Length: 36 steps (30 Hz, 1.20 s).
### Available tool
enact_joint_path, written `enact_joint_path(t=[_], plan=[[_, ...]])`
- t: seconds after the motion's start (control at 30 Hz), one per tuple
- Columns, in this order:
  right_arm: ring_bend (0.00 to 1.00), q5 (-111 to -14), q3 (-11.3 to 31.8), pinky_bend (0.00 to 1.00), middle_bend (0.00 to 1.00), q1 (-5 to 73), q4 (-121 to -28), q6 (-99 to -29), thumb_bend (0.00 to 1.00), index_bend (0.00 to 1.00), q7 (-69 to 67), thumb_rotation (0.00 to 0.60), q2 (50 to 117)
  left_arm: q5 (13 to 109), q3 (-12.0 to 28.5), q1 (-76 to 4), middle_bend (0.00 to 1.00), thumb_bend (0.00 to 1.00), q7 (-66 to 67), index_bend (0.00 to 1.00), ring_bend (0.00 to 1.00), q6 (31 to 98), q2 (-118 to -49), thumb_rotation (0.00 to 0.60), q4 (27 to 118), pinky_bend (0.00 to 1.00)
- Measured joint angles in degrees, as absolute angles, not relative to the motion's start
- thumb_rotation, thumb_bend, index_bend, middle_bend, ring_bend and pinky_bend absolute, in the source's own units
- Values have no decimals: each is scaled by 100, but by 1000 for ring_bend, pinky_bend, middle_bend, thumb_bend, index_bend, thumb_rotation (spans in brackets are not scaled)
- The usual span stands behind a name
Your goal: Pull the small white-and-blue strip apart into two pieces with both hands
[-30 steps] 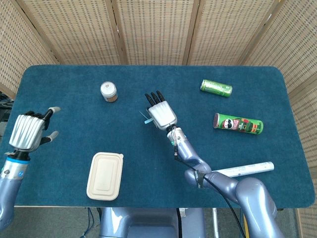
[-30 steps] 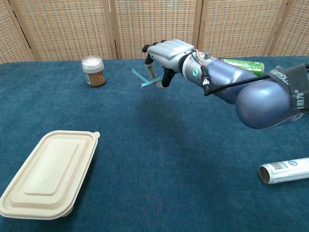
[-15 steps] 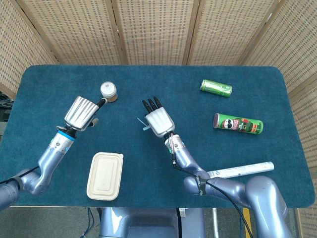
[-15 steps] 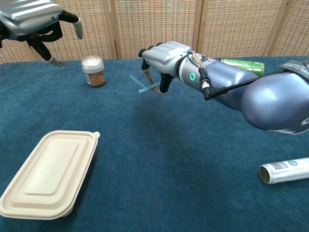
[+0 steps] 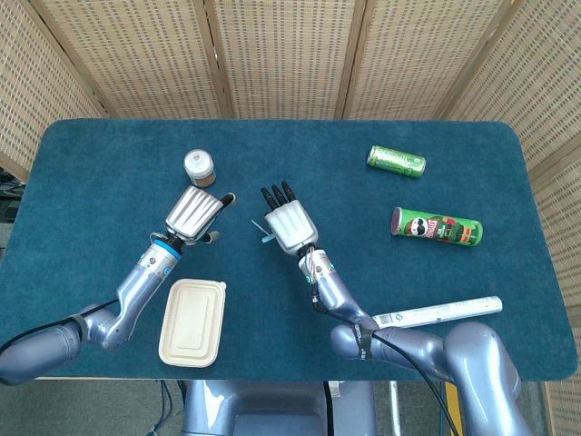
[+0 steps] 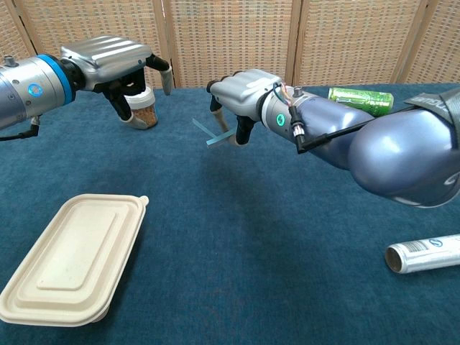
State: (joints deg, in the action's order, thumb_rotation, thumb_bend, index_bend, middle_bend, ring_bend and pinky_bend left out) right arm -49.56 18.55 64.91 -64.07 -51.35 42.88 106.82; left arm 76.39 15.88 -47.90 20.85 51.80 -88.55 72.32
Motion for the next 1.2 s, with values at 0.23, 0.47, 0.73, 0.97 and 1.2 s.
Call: enact_joint_path(t=[0.23, 0.47, 0.73, 0.97, 1.2], plan=[[0, -4917, 1837, 0, 62, 6488, -6481, -5191, 620, 674, 4318, 600, 10630, 7785, 1474, -4890, 977, 170, 1446, 466, 947, 5303, -9145, 600, 6734, 1000], [0, -4866, 1805, 0, 62, 6454, -6607, -5243, 620, 674, 4329, 600, 10570, 8012, 1369, -4954, 978, 200, 716, 473, 947, 5505, -9432, 600, 6265, 1000], [0, -4807, 1792, 0, 62, 6436, -6704, -5278, 639, 674, 4329, 600, 10516, 8154, 1289, -5105, 978, 205, -15, 478, 947, 5606, -9870, 600, 5602, 1000], [0, -4767, 1791, 0, 62, 6446, -6782, -5304, 672, 674, 4347, 600, 10474, 8139, 1303, -5276, 978, 240, -106, 486, 947, 5566, -10095, 600, 5416, 1000], [0, -4735, 1789, 0, 62, 6435, -6853, -5322, 672, 674, 4325, 600, 10400, 8057, 1340, -5393, 978, 300, -104, 501, 947, 5519, -10290, 600, 5292, 1000]])
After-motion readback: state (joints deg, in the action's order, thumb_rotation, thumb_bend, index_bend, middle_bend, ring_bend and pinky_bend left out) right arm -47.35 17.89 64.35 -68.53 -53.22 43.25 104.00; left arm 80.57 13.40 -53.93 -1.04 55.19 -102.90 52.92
